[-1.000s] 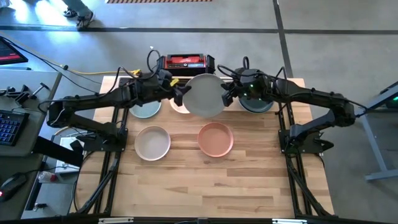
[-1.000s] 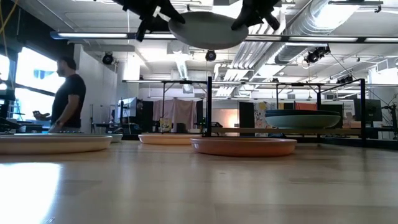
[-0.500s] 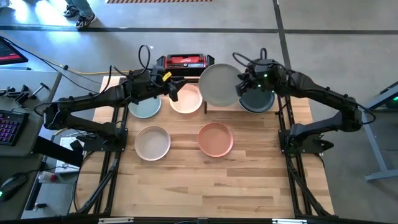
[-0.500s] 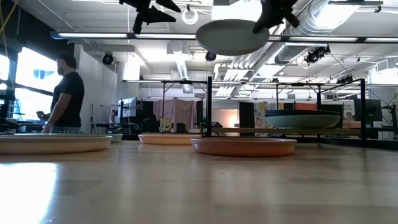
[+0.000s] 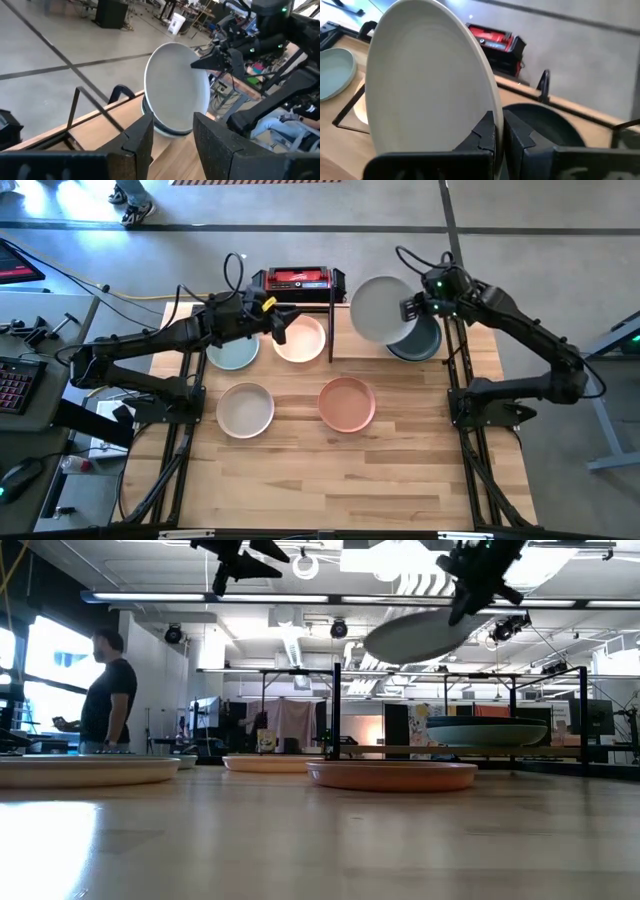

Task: Place and stack plates onto a shelf
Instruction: Stack the gray plate on top of the black plate

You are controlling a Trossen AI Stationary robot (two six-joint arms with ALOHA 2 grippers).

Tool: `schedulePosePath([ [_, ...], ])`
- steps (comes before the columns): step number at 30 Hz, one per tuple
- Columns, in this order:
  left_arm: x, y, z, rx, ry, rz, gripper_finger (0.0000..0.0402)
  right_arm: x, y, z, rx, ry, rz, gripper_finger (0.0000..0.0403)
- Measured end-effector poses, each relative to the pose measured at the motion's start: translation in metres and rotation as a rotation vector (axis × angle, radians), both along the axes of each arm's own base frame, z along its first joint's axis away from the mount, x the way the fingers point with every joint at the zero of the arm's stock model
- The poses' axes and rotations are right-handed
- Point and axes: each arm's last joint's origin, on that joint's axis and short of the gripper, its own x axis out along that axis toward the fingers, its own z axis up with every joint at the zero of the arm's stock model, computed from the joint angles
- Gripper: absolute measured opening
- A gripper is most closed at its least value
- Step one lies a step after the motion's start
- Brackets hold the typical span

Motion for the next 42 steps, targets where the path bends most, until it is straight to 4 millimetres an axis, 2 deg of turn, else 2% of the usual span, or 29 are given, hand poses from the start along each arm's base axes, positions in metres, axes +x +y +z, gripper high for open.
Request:
schedulePosePath([
  [5,-0.001,0.000,-0.005,-0.016,0.050,0.000,0.0127,-0.010,0.000,-0.024,0.035,-0.069,-0.035,0.0000],
  [10,-0.001,-0.001,-0.007,-0.022,0.067,0.000,0.0127,-0.025,0.006,-0.037,0.040,-0.157,-0.104,0.0000],
  [25,-0.001,-0.001,-0.007,-0.023,0.070,0.000,0.0127,-0.070,0.034,-0.100,0.180,-0.440,-0.441,0.0000],
  [31,-0.001,-0.001,-0.007,0.009,0.088,-0.008,0.0127,-0.078,0.039,-0.108,0.189,-0.435,-0.553,0.0000],
  [42,-0.001,-0.001,-0.007,0.029,0.099,-0.013,0.0127,-0.085,0.044,-0.117,0.223,-0.338,-0.647,0.0000],
])
